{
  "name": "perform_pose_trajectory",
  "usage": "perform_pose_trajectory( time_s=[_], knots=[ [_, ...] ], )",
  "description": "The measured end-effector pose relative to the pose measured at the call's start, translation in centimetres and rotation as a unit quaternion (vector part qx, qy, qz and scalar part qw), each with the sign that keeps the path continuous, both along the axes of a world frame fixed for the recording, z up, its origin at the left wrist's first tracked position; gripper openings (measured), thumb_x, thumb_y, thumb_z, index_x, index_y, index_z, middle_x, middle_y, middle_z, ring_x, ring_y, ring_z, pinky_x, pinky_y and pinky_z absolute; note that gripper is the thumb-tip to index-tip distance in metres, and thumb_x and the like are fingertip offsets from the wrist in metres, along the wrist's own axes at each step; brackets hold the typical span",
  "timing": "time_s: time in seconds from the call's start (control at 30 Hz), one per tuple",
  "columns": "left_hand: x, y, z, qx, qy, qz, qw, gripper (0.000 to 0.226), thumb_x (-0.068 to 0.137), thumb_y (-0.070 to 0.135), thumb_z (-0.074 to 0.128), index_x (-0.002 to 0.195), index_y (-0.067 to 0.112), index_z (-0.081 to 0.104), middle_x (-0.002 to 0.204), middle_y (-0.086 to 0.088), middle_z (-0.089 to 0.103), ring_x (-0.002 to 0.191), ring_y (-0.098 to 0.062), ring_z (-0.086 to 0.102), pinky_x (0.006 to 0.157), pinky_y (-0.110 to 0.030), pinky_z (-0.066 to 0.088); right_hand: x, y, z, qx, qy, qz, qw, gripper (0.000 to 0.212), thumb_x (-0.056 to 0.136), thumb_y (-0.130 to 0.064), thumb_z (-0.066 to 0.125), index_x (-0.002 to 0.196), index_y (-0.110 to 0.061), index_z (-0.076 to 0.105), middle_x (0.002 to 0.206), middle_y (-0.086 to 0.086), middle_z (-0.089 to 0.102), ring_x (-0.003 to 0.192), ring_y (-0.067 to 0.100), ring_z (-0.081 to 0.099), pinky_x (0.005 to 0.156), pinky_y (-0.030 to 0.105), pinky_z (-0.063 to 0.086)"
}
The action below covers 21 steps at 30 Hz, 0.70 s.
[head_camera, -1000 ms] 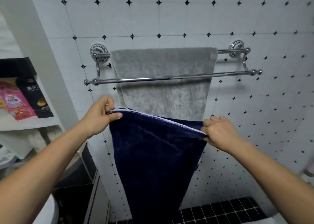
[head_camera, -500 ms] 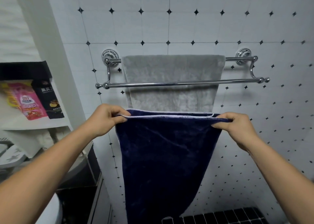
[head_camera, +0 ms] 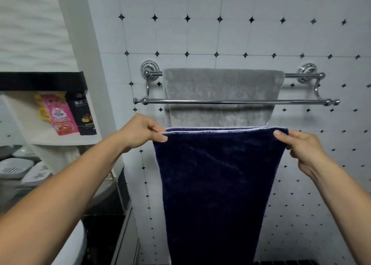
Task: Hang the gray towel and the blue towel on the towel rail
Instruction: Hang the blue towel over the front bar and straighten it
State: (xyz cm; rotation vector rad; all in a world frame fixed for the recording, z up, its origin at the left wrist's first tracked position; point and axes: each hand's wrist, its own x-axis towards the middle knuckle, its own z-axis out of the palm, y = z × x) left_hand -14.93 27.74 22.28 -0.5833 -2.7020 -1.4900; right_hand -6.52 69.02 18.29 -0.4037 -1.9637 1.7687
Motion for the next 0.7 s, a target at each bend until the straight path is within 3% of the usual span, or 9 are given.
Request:
perform_pose_trajectory(
  time_s=[0.1, 0.23, 0.37, 0.43, 0.5, 0.6, 0.7],
  knots=[
    [-0.3, -0.1, 0.4, -0.001, -0.010, -0.006, 1.000, 0.014, 0.067, 0.012, 0.086, 0.064, 0.024, 0.078, 0.075, 0.001, 0.078, 0.069, -0.002, 0.069, 0.067, -0.010, 0.052, -0.1, 0.7, 0.4, -0.014, -0.008, -0.001, 1.000, 0.014, 0.079, -0.025, 0.077, 0.086, -0.014, 0.074, 0.056, -0.014, 0.068, 0.044, 0.000, 0.049, 0.041, 0.017, 0.029],
    [-0.7, 0.2, 0.4, -0.055, 0.003, -0.005, 0.998, 0.016, 0.064, 0.015, 0.089, 0.063, 0.023, 0.075, 0.062, 0.012, 0.074, 0.059, 0.004, 0.066, 0.055, -0.005, 0.045, -0.7, 0.7, 0.2, -0.003, -0.030, 0.006, 1.000, 0.012, 0.080, -0.019, 0.077, 0.085, -0.009, 0.073, 0.057, -0.008, 0.068, 0.034, 0.002, 0.036, 0.032, 0.015, 0.024],
    [-1.1, 0.3, 0.3, -0.061, 0.031, 0.022, 0.997, 0.020, 0.062, 0.016, 0.090, 0.063, 0.024, 0.072, 0.055, 0.013, 0.070, 0.054, 0.005, 0.063, 0.055, -0.007, 0.045, -1.0, 0.3, 0.4, -0.023, -0.028, 0.014, 0.999, 0.012, 0.080, -0.017, 0.076, 0.089, -0.010, 0.071, 0.070, 0.000, 0.072, 0.038, 0.005, 0.056, 0.032, 0.015, 0.036],
    [-1.5, 0.4, 0.9, -0.059, 0.051, 0.038, 0.996, 0.024, 0.062, 0.014, 0.090, 0.065, 0.024, 0.068, 0.053, 0.011, 0.068, 0.051, 0.001, 0.062, 0.057, -0.013, 0.046, -1.1, 0.2, 1.0, -0.011, -0.039, 0.023, 0.999, 0.014, 0.081, -0.018, 0.076, 0.091, -0.011, 0.069, 0.073, 0.000, 0.075, 0.049, 0.009, 0.068, 0.035, 0.015, 0.043],
    [-1.8, 0.5, 1.3, -0.069, 0.064, 0.046, 0.995, 0.030, 0.063, 0.013, 0.089, 0.075, 0.024, 0.064, 0.055, 0.008, 0.063, 0.047, -0.004, 0.056, 0.053, -0.019, 0.043, -1.3, 0.5, 1.6, 0.044, -0.055, 0.032, 0.997, 0.018, 0.082, -0.020, 0.075, 0.096, -0.010, 0.068, 0.080, 0.001, 0.072, 0.052, 0.009, 0.069, 0.043, 0.020, 0.045],
    [-2.2, 0.5, 1.6, -0.092, 0.066, 0.048, 0.992, 0.034, 0.065, 0.013, 0.088, 0.091, 0.022, 0.068, 0.056, 0.006, 0.062, 0.041, -0.001, 0.051, 0.049, -0.019, 0.042, -1.4, 1.2, 2.5, 0.173, -0.080, 0.043, 0.981, 0.008, 0.082, -0.024, 0.075, 0.079, -0.017, 0.071, 0.070, -0.001, 0.062, 0.062, 0.013, 0.051, 0.066, 0.031, 0.037],
    [-2.4, 0.8, 1.7, -0.127, 0.073, 0.060, 0.987, 0.016, 0.067, 0.019, 0.087, 0.077, 0.019, 0.074, 0.060, 0.001, 0.067, 0.052, -0.012, 0.056, 0.057, -0.029, 0.053, -1.4, 1.4, 2.9, 0.207, -0.102, 0.030, 0.972, 0.016, 0.079, -0.030, 0.077, 0.071, -0.018, 0.070, 0.070, 0.004, 0.057, 0.068, 0.016, 0.044, 0.076, 0.036, 0.038]
  ],
)
